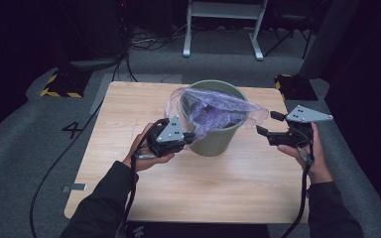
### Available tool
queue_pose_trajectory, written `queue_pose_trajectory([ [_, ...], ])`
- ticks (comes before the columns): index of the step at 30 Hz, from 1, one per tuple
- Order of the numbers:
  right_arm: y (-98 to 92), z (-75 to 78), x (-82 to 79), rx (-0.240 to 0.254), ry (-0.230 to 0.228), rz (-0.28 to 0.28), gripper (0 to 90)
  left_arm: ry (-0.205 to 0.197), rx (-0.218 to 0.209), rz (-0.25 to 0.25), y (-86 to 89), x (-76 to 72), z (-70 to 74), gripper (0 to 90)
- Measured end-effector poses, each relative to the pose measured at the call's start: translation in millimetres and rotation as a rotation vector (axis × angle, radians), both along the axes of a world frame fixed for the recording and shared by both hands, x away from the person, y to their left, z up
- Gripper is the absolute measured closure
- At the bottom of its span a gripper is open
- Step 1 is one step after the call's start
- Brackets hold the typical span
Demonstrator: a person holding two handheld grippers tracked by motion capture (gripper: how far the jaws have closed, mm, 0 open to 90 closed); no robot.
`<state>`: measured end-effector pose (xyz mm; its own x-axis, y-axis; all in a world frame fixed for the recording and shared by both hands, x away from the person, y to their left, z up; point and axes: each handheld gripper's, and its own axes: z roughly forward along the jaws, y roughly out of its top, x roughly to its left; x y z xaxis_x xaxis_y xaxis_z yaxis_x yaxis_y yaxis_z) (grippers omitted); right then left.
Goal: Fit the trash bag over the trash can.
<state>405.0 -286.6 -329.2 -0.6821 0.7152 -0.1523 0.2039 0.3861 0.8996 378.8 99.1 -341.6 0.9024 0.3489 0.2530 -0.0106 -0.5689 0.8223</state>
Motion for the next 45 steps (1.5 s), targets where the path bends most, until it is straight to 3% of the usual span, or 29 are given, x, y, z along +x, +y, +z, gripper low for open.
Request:
queue_pose_trajectory([
  [3, -2.6, 9.4, -5.3, 0.038, -0.028, 0.022, 23.2, 0.003, 0.006, -0.031, -1.2, -1.0, 0.1, 88.9],
  [6, -1.9, 18.6, -5.8, 0.073, -0.06, 0.01, 24.9, -0.002, 0.018, -0.042, -3.7, -1.0, -0.3, 89.2],
  [10, 4.1, 17.7, -13.6, 0.05, -0.136, 0.017, 32.5, 0.001, 0.005, -0.063, -1.9, -1.7, 0.8, 89.3],
  [14, 11.8, 6.3, -18.7, -0.004, -0.141, 0.076, 36.3, 0.0, -0.003, -0.046, 1.1, -0.5, 1.4, 89.2],
  [16, 13.2, 1.5, -17.0, 0.0, -0.1, 0.09, 36.6, 0.001, -0.011, -0.04, 3.0, -0.2, 2.0, 89.2],
  [19, 14.4, -5.3, -15.1, 0.03, -0.089, 0.087, 36.6, 0.003, -0.025, -0.04, 4.3, 0.0, 2.4, 89.2],
  [22, 16.8, -9.0, -23.9, -0.008, -0.189, 0.061, 41.3, 0.001, -0.028, -0.038, 4.7, 0.5, 2.8, 89.2],
  [24, 15.3, -9.2, -31.4, 0.036, -0.221, 0.098, 44.0, 0.006, -0.032, -0.039, 4.4, 1.4, 2.9, 89.3],
  [29, 26.5, -10.1, -33.5, -0.052, -0.233, 0.129, 36.3, 0.009, -0.042, -0.045, 2.8, 3.5, 5.0, 89.3],
  [36, 36.4, -16.6, -15.4, -0.145, -0.206, 0.137, 34.4, 0.013, -0.051, -0.05, 2.0, 7.1, 9.6, 89.2],
  [38, 37.3, -18.4, -10.3, -0.165, -0.199, 0.118, 41.1, 0.014, -0.054, -0.05, 1.9, 8.2, 10.4, 89.3],
  [40, 38.0, -20.2, -7.1, -0.191, -0.22, 0.088, 51.2, 0.014, -0.061, -0.046, 2.8, 9.2, 11.1, 89.3],
  [41, 38.9, -21.2, -5.9, -0.21, -0.223, 0.077, 59.2, 0.017, -0.066, -0.046, 3.6, 9.7, 11.2, 89.3],
  [45, 44.3, -26.8, -3.0, -0.296, -0.24, 0.046, 76.7, 0.029, -0.08, -0.048, 6.3, 10.1, 10.3, 89.3],
])
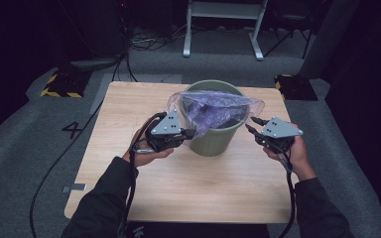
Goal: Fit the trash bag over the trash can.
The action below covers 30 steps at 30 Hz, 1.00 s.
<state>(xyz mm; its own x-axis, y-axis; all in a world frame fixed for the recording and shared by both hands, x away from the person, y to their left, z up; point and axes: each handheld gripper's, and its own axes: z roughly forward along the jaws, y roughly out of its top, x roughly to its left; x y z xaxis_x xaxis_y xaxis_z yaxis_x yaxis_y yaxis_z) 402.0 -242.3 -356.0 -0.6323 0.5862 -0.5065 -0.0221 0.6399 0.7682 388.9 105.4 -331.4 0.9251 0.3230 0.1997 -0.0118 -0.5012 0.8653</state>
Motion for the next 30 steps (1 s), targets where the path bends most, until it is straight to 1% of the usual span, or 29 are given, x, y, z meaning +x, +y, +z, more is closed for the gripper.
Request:
queue_pose_trajectory([
  [1, 0.4, -1.0, 0.1, -0.009, -0.006, -0.003, 80.7, 0.001, 0.0, -0.004, 0.4, -0.1, -0.3, 89.3],
  [2, 0.3, -1.5, 0.3, -0.01, -0.006, -0.011, 85.9, 0.002, 0.0, -0.005, 0.7, -0.3, -0.7, 89.3],
  [3, -0.8, -1.5, 0.6, -0.007, 0.0, -0.009, 89.9, 0.003, 0.0, -0.006, 1.0, -0.4, -1.1, 89.3],
  [6, -5.2, -2.0, 1.2, 0.011, 0.011, -0.013, 90.0, 0.008, 0.003, -0.005, 1.8, -0.7, -2.9, 89.3],
  [8, -9.2, -2.8, 0.9, 0.033, 0.023, -0.006, 90.0, 0.009, 0.001, -0.009, 2.6, -0.3, -3.7, 89.3],
  [9, -10.8, -3.0, -0.2, 0.041, 0.019, -0.007, 85.5, 0.01, 0.0, -0.009, 3.0, -0.2, -3.7, 89.3],
  [10, -11.7, -2.4, -2.1, 0.048, 0.013, 0.007, 71.0, 0.013, -0.002, -0.013, 3.0, -0.1, -3.7, 89.3],
  [11, -11.4, -1.3, -4.3, 0.055, -0.007, 0.008, 62.7, 0.012, -0.002, -0.017, 2.7, 0.0, -3.6, 89.3],
  [12, -10.3, 0.0, -7.0, 0.053, -0.026, 0.005, 62.5, 0.015, -0.002, -0.019, 2.0, 0.2, -3.5, 89.3],
  [13, -9.1, 1.4, -9.0, 0.042, -0.042, 0.015, 61.3, 0.017, -0.003, -0.024, 1.1, 0.5, -3.3, 89.3],
  [14, -7.5, 2.4, -9.9, 0.03, -0.055, 0.015, 58.4, 0.017, -0.002, -0.028, -0.1, 0.5, -3.1, 89.2],
  [16, -3.7, 3.1, -8.1, -0.01, -0.061, 0.003, 49.7, 0.02, -0.007, -0.033, -1.9, 0.1, -2.5, 89.3],
  [18, -0.6, 1.5, -4.6, -0.064, -0.075, -0.021, 46.8, 0.015, -0.008, -0.042, -3.5, 0.4, -1.9, 89.2],
  [20, 0.3, 0.9, -0.9, -0.089, -0.088, -0.035, 44.4, 0.016, -0.006, -0.045, -4.5, 0.7, -1.4, 89.2],
  [21, 0.3, 1.2, 0.1, -0.093, -0.097, -0.036, 44.5, 0.021, -0.009, -0.048, -5.0, 0.9, -1.3, 89.3],
  [23, 0.9, 1.5, 1.8, -0.112, -0.103, -0.018, 46.1, 0.024, -0.011, -0.053, -5.7, 1.6, -1.2, 89.2],
  [25, 3.2, 1.2, 5.5, -0.155, -0.111, -0.033, 49.3, 0.029, -0.012, -0.061, -6.7, 2.1, -1.5, 89.3],
  [26, 4.0, 1.1, 6.9, -0.165, -0.112, -0.034, 53.1, 0.034, -0.014, -0.062, -7.3, 1.8, -1.8, 89.3],
  [27, 4.0, 1.2, 7.9, -0.163, -0.109, -0.028, 56.7, 0.035, -0.011, -0.068, -7.9, 1.7, -2.0, 89.2],
  [28, 4.4, 1.5, 9.0, -0.163, -0.114, -0.038, 60.5, 0.034, -0.007, -0.071, -8.5, 1.3, -2.1, 89.3],
  [30, 5.3, 1.6, 9.9, -0.187, -0.117, -0.05, 72.5, 0.032, -0.003, -0.081, -9.5, 0.6, -2.1, 89.3],
])
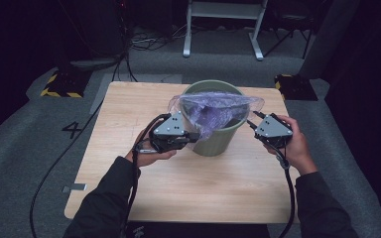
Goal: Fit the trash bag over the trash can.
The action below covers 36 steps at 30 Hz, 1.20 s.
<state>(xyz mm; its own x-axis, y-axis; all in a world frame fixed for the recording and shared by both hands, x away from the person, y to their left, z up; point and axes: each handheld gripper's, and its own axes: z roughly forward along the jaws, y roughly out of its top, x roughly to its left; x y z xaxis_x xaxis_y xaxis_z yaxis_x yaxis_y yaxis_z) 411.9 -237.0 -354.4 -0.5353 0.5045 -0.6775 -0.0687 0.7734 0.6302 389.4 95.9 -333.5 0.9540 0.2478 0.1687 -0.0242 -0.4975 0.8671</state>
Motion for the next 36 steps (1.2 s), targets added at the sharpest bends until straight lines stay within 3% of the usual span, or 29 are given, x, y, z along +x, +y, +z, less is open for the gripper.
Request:
queue_pose_trajectory([
  [4, -1.0, -1.0, -0.6, 0.008, 0.004, -0.004, 89.2, -0.003, 0.008, 0.005, -0.9, -0.9, -1.0, 89.3],
  [12, -12.6, -14.2, -5.2, -0.002, 0.093, 0.039, 90.0, -0.008, 0.071, 0.053, 3.8, 2.9, -15.6, 89.3],
  [20, -21.3, -25.6, 0.6, 0.006, 0.181, 0.07, 90.0, -0.008, 0.147, 0.128, 9.2, 19.5, -30.9, 88.9],
  [29, -23.0, -37.4, 5.9, -0.028, 0.218, 0.063, 90.0, 0.048, 0.103, 0.194, 24.8, 37.3, -45.4, 84.8],
  [33, -25.1, -37.8, 6.3, -0.014, 0.224, 0.068, 88.9, 0.07, 0.065, 0.2, 33.9, 40.8, -48.2, 80.7],
  [36, -27.0, -33.3, 2.2, 0.01, 0.213, 0.08, 80.4, 0.071, 0.007, 0.212, 41.1, 37.8, -44.2, 65.2],
])
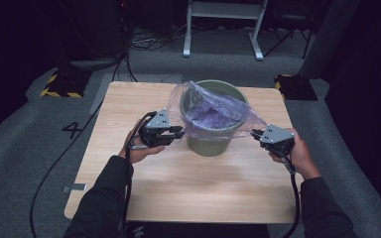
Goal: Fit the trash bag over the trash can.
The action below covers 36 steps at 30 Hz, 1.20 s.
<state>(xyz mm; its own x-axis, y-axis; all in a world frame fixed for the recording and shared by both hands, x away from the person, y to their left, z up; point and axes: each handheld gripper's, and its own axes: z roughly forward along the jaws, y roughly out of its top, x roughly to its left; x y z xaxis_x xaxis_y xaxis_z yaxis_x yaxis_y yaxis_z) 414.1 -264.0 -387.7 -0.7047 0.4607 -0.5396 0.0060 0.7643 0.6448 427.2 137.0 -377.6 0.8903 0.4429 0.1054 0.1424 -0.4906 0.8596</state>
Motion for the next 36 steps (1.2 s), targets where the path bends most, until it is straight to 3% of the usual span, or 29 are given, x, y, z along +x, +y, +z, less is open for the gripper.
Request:
queue_pose_trajectory([
  [2, -1.8, 3.8, -3.9, 0.025, -0.009, 0.004, 72.4, -0.004, -0.036, 0.003, 6.2, -2.9, 3.7, 57.4],
  [6, -6.4, 12.9, -13.6, 0.071, -0.022, 0.009, 55.3, 0.01, -0.084, 0.052, 18.9, -6.6, 10.5, 36.9],
  [9, -10.3, 19.1, -21.4, 0.104, -0.018, 0.026, 47.7, 0.015, -0.128, 0.097, 29.7, -9.0, 13.5, 25.3],
  [13, -14.5, 25.2, -31.8, 0.124, -0.018, 0.044, 40.6, 0.017, -0.215, 0.128, 44.7, -10.7, 17.5, 15.2],
  [17, -19.9, 31.1, -42.7, 0.162, -0.014, 0.067, 34.5, 0.002, -0.262, 0.161, 53.7, -10.5, 22.5, 15.4],
  [21, -26.0, 34.3, -52.4, 0.188, -0.013, 0.087, 30.9, 0.005, -0.251, 0.189, 51.6, -4.2, 27.2, 16.6],
  [26, -33.6, 48.5, -57.5, 0.286, -0.013, 0.119, 34.7, 0.001, -0.228, 0.224, 40.7, 9.6, 31.8, 17.9],
  [30, -29.4, 63.4, -52.6, 0.333, -0.042, 0.089, 38.0, -0.01, -0.198, 0.26, 29.9, 23.2, 31.2, 19.1],
  [32, -24.6, 69.2, -48.6, 0.346, -0.045, 0.087, 38.4, 0.004, -0.19, 0.266, 25.9, 31.9, 30.4, 20.3],
  [36, -13.3, 74.2, -31.1, 0.354, 0.006, 0.062, 37.3, 0.008, -0.174, 0.288, 19.9, 45.8, 28.7, 26.3],
])
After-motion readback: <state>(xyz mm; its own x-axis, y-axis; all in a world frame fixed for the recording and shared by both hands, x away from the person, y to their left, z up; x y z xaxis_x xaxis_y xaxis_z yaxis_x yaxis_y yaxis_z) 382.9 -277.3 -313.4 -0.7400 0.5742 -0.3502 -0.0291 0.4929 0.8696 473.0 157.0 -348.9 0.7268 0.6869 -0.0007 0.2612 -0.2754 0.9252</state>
